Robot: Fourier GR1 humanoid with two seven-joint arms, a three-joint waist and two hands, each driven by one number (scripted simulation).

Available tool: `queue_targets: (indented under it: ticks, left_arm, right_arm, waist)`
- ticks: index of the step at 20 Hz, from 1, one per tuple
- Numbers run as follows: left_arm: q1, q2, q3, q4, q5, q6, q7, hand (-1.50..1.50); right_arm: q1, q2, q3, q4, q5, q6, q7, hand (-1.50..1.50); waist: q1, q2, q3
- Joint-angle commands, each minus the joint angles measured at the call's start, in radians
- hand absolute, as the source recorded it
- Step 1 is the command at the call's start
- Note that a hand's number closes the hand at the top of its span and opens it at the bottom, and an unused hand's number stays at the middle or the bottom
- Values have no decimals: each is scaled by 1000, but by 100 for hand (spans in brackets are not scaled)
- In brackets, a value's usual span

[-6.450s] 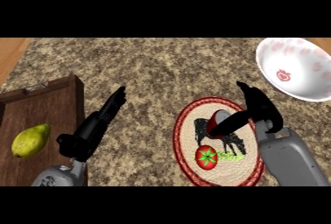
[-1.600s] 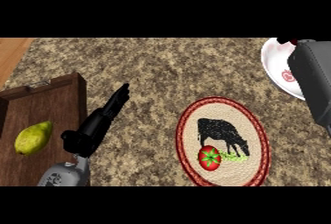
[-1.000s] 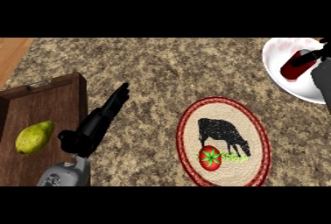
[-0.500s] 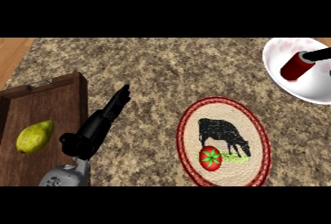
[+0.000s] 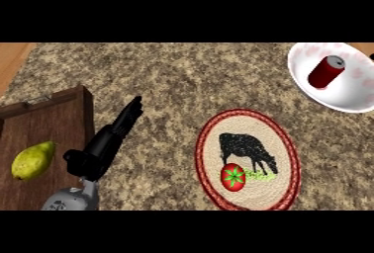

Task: Pick the can from the placemat and place it in the bowl

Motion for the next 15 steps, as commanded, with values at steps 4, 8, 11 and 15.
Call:
queue_targets:
  ticks: [4,8,11,15]
  left_arm:
    - [36,0,15,-5,-13,11,-17,0]
    - [27,-22,19,7,-14,24,-17,0]
    - [57,21,44,-29,0,-5,-11,0]
    - [35,-10,17,-43,-13,9,28,0]
  right_arm:
    - [267,-20,-102,-238,-173,25,-99,-150]
    - [432,32,-124,-480,-262,85,-114,-150]
    - [607,66,-173,-630,-346,145,-135,-150]
    - [793,104,-213,-873,-452,281,-124,-150]
  waist:
    - [-39,-14,-1]
    - [-51,-16,-2]
    - [-44,-14,-2]
    - [-42,-12,-2]
